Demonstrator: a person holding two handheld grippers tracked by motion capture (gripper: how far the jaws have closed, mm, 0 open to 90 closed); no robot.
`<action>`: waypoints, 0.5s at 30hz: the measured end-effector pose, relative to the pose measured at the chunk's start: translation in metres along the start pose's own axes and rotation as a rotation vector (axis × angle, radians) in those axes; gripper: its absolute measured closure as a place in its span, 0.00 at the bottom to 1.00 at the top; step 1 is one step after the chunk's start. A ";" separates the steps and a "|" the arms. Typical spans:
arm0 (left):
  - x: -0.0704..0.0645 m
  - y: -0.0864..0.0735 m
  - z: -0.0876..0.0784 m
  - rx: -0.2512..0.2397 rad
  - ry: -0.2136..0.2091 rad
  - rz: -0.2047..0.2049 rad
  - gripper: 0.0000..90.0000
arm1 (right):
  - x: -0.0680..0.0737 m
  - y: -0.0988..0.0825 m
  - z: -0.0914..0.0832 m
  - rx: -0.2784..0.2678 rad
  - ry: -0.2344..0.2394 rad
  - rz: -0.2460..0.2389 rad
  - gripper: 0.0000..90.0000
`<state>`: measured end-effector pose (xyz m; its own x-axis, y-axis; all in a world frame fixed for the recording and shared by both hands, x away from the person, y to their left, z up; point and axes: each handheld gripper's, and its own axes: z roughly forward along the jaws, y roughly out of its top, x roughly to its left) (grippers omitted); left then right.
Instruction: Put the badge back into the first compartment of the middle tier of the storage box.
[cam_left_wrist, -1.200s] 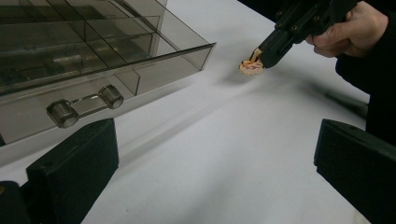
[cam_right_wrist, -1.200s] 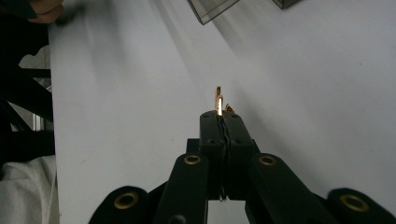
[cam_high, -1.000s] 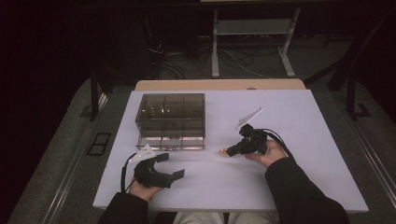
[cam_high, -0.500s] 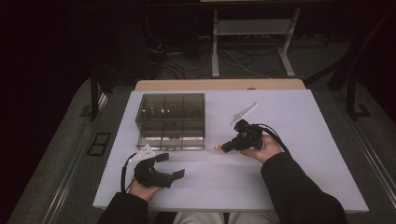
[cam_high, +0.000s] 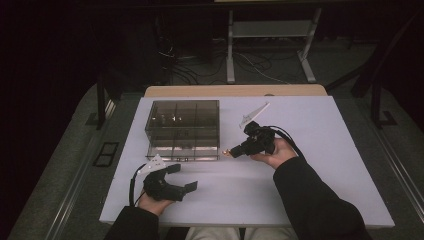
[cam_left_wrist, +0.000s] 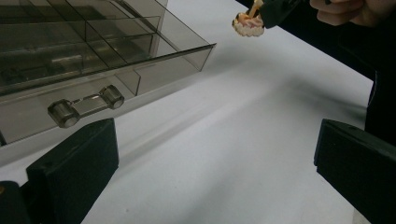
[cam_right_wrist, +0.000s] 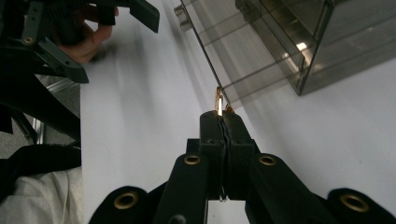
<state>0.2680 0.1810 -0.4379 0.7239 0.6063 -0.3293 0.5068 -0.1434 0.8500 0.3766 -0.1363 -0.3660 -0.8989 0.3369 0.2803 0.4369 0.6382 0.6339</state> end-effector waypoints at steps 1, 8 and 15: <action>0.000 0.000 0.000 0.000 0.000 0.000 0.00 | 0.000 0.002 0.000 0.000 0.003 -0.001 0.97; 0.000 0.000 0.000 -0.001 0.000 0.000 0.00 | 0.002 0.012 0.004 -0.002 0.006 -0.017 0.97; 0.000 0.000 0.000 -0.001 -0.001 0.001 0.00 | 0.001 0.024 0.005 -0.014 0.010 -0.030 0.97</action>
<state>0.2678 0.1812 -0.4375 0.7247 0.6055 -0.3289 0.5057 -0.1430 0.8508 0.3862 -0.1169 -0.3541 -0.9121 0.3102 0.2682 0.4089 0.6381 0.6524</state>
